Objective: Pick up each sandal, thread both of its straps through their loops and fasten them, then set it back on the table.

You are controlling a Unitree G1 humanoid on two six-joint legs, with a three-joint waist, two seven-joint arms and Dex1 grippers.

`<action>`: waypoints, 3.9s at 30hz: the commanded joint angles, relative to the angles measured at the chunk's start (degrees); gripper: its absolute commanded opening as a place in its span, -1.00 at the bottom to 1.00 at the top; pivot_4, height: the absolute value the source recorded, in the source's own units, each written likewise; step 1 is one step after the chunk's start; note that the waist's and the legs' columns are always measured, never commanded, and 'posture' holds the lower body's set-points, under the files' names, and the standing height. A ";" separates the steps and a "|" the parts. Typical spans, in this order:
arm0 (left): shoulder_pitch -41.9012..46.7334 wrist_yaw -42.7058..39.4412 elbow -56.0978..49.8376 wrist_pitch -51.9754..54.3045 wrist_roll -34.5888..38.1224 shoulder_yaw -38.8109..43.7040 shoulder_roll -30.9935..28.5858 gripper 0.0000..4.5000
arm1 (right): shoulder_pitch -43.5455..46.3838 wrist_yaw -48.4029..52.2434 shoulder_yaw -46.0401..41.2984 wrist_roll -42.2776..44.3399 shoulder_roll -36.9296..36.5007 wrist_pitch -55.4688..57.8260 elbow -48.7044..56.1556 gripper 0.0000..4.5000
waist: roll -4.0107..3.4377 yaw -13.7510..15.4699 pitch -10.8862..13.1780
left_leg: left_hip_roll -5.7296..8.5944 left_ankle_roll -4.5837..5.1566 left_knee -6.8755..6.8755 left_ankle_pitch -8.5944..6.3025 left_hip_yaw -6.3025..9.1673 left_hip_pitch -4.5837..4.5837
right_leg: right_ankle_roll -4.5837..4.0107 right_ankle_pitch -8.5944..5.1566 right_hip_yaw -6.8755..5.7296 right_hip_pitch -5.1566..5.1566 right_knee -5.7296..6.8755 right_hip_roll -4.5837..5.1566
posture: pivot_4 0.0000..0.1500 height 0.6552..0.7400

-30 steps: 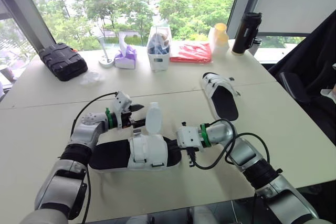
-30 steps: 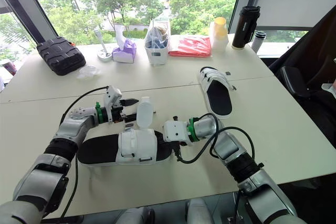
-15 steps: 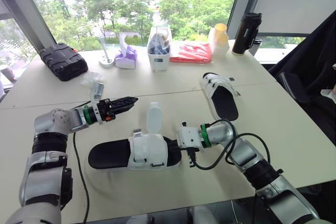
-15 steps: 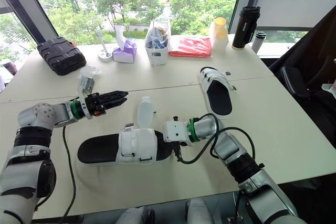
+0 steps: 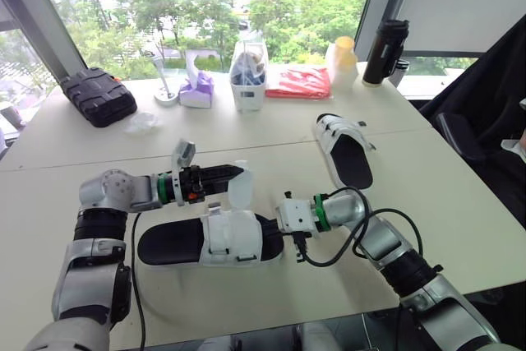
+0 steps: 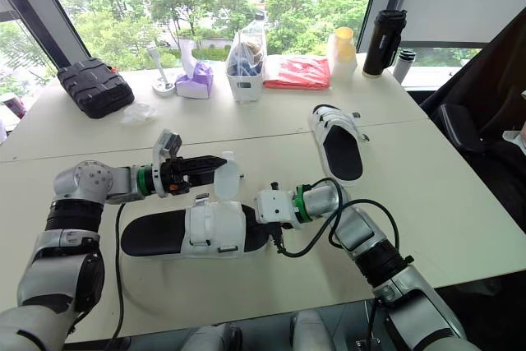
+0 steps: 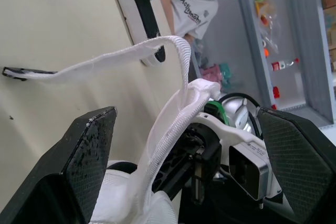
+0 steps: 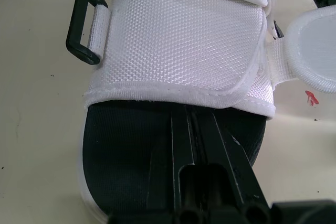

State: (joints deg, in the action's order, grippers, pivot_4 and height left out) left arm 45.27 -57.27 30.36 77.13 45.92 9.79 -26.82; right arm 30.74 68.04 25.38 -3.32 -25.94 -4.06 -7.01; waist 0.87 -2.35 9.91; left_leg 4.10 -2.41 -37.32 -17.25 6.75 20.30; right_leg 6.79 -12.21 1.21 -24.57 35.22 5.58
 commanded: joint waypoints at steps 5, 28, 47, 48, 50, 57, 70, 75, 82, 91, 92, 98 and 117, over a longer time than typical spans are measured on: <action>7.35 3.12 7.66 -4.20 -1.41 2.47 5.24 0.97 | -1.51 0.68 3.34 -2.37 -0.20 0.85 -1.42 -1.00 | 0.01 -0.13 -0.01 | 0.01 -0.02 0.01 0.01 -0.01 -0.02 | 0.00 0.01 0.01 0.01 0.00 0.00 | 1.00 1.00; 17.44 5.90 28.31 -21.84 -8.93 8.28 7.17 0.97 | -1.51 0.34 3.76 -2.44 0.09 0.50 -1.72 -1.00 | 0.02 -0.18 -0.01 | 0.01 -0.06 0.01 0.03 -0.03 -0.02 | 0.01 0.01 0.01 0.00 0.01 0.00 | 1.00 1.00; 18.81 4.45 29.16 -23.60 -10.73 9.80 3.46 -0.51 | -1.23 0.37 3.97 -2.49 0.37 0.11 -2.17 -1.00 | 0.02 -0.19 -0.01 | 0.01 -0.06 0.01 0.03 -0.03 -0.02 | 0.01 0.01 0.00 0.00 0.03 0.00 | 1.00 1.00; 18.92 4.44 29.17 -23.63 -10.74 9.95 3.29 -0.75 | -1.23 0.36 3.99 -2.49 0.41 0.13 -2.18 -1.00 | 0.02 -0.19 -0.01 | 0.01 -0.05 0.01 0.03 -0.03 -0.02 | 0.01 0.01 0.00 0.00 0.03 0.00 | 1.00 1.00; 19.04 4.36 29.08 -23.64 -10.85 10.24 3.01 -0.99 | -1.21 0.36 4.04 -2.51 0.45 0.10 -2.20 -1.00 | 0.02 -0.19 -0.01 | 0.01 -0.06 0.01 0.03 -0.03 -0.03 | 0.01 0.01 0.00 0.00 0.03 0.00 | 1.00 1.00; 11.94 -7.42 8.41 -25.72 -11.98 0.96 2.27 -0.99 | -1.25 0.40 4.04 -2.55 0.38 0.06 -2.18 -1.00 | 0.01 -0.38 -0.01 | 0.00 -0.06 0.02 0.03 -0.06 -0.02 | 0.01 0.01 0.02 -0.02 0.04 -0.01 | 1.00 1.00; -9.96 -17.36 -45.16 -47.87 -14.31 -11.43 -2.47 -0.99 | -1.52 1.30 4.34 -2.51 -0.51 -0.92 -2.39 -1.00 | 0.01 0.04 -0.02 | -0.07 -0.10 0.10 0.05 -0.10 -0.04 | -0.04 0.02 0.11 -0.03 -0.01 0.01 | 1.00 1.00; -12.60 -19.88 -51.64 -56.91 -16.81 -15.15 -4.43 -0.99 | -1.14 2.00 4.79 -2.47 -0.48 -1.50 -3.03 -1.00 | 0.01 0.00 -0.02 | -0.06 0.15 0.07 -0.09 -0.11 -0.04 | -0.06 0.04 0.10 0.01 -0.02 0.00 | 1.00 1.00; -16.58 -25.15 -55.58 -69.24 -19.90 -18.52 -7.70 -0.99 | -0.09 3.39 5.05 -2.41 -0.43 -2.83 -5.03 -1.00 | 0.01 0.05 -0.02 | -0.06 0.29 0.09 -0.16 -0.12 -0.02 | -0.07 0.03 0.10 0.01 -0.10 0.00 | 1.00 1.00; -19.87 -30.19 -52.36 -86.71 -25.63 -21.89 -9.90 -0.99 | 1.15 3.66 4.88 -2.48 0.34 -3.66 -7.29 -1.00 | 0.01 0.12 -0.02 | -0.06 0.35 0.07 -0.19 -0.14 -0.02 | -0.07 0.03 0.10 0.02 -0.11 0.00 | 1.00 1.00; -19.95 -30.26 -51.88 -88.20 -26.04 -22.22 -9.88 -0.99 | 1.18 3.66 4.84 -2.51 0.34 -3.72 -7.36 -1.00 | 0.00 0.12 -0.02 | -0.06 0.35 0.07 -0.19 -0.14 -0.03 | -0.07 0.03 0.10 0.02 -0.11 0.00 | 1.00 1.00; -20.00 -31.30 -50.03 -94.91 -25.94 -23.83 -9.82 -0.20 | 1.37 3.53 4.71 -2.65 0.32 -3.80 -7.61 -1.00 | 0.00 0.17 -0.02 | -0.06 0.35 0.06 -0.20 -0.13 -0.08 | -0.07 0.03 0.10 0.09 -0.10 0.00 | 1.00 1.00; -16.27 -32.94 -50.91 -98.15 -17.04 -16.58 -17.14 0.97 | 2.70 3.83 4.87 -2.93 0.25 -5.84 -9.93 -1.00 | -0.01 0.08 -0.03 | -0.06 0.36 0.00 -0.19 -0.13 -0.13 | -0.06 0.03 0.09 0.13 -0.05 -0.01 | 1.00 1.00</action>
State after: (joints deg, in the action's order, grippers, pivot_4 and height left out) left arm 27.88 -89.91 -19.65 -20.38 26.62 -9.88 -42.90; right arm 34.75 70.55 27.54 -3.47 -25.13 -10.67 -13.57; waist 0.86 -2.27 9.88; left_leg 4.03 -2.04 -37.32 -17.44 6.63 20.17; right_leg 6.73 -12.18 1.30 -24.45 35.17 5.57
